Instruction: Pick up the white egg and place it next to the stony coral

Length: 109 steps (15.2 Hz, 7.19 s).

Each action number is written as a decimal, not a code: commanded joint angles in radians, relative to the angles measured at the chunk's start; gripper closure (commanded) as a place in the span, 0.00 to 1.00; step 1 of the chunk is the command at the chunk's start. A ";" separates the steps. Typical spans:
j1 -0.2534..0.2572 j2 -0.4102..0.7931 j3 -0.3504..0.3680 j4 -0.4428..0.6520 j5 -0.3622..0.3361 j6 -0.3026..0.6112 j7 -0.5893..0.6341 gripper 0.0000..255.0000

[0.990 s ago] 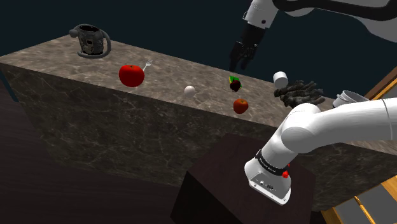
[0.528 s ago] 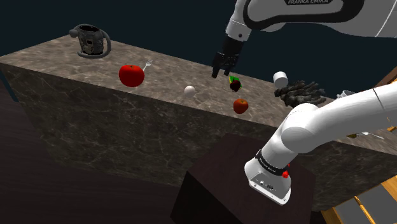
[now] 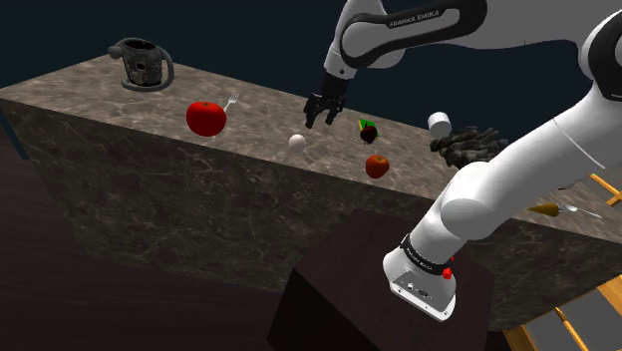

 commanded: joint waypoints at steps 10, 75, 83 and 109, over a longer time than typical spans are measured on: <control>0.006 0.272 -0.001 0.063 0.026 0.229 -0.012 0.00; 0.003 0.113 0.000 0.480 -0.005 -0.346 0.036 1.00; 0.003 0.127 0.000 0.603 -0.006 -0.454 0.041 1.00; -0.173 -0.423 -0.276 0.230 -0.195 -0.632 -0.340 1.00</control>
